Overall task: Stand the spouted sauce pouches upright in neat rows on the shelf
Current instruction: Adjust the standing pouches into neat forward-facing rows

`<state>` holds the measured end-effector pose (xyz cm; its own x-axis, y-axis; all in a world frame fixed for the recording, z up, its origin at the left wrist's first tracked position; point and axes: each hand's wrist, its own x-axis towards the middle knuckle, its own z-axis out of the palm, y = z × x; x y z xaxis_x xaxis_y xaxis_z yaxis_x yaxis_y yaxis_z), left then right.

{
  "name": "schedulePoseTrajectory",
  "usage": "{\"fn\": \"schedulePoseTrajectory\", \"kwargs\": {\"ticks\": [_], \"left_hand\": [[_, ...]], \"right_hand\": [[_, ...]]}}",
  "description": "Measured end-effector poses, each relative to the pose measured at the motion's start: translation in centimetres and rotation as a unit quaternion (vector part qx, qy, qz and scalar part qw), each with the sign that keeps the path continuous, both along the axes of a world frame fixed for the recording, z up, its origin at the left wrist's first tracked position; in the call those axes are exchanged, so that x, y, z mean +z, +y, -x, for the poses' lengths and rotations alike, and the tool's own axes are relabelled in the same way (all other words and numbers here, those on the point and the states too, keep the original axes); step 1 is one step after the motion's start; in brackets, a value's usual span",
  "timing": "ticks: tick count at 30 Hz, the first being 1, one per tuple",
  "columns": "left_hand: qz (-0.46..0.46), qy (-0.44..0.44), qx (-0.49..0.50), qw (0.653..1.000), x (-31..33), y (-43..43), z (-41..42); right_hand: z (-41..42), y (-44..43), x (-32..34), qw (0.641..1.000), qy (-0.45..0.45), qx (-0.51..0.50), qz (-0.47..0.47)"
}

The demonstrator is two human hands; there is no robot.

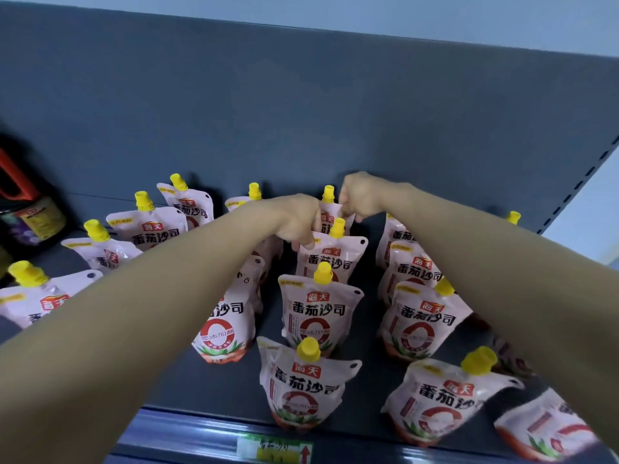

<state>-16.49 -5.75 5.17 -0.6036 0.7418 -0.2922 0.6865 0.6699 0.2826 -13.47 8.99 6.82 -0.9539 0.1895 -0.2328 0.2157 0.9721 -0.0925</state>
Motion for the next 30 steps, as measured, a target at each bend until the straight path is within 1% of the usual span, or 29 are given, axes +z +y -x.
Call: {"fn": "schedulePoseTrajectory", "kwargs": {"ticks": [4,9,11,16,22,26,30], "left_hand": [[-0.001,0.023,0.004,1.0,-0.1,-0.3,0.7],[-0.005,0.024,0.002,1.0,-0.3,-0.6,1.2],[-0.007,0.022,0.004,1.0,-0.3,-0.5,1.2],[0.023,0.0,-0.001,1.0,-0.1,-0.1,1.0],[0.002,0.02,0.014,1.0,-0.7,0.2,0.6],[-0.01,0.039,0.008,0.999,-0.8,0.6,0.3],[-0.024,0.05,0.013,0.998,-1.0,0.5,0.3]], "right_hand": [[0.5,0.4,0.1,1.0,0.005,0.006,0.01],[0.5,1.4,-0.1,0.999,0.005,-0.01,0.036],[0.4,1.6,-0.2,0.999,0.009,-0.012,0.042],[0.0,1.6,-0.3,0.998,0.014,-0.017,0.058],[-0.8,1.4,0.5,0.998,0.014,-0.022,0.057],[-1.5,1.5,0.8,0.996,0.036,-0.023,0.074],[-2.3,1.8,1.1,0.997,0.049,-0.016,0.063]]}}
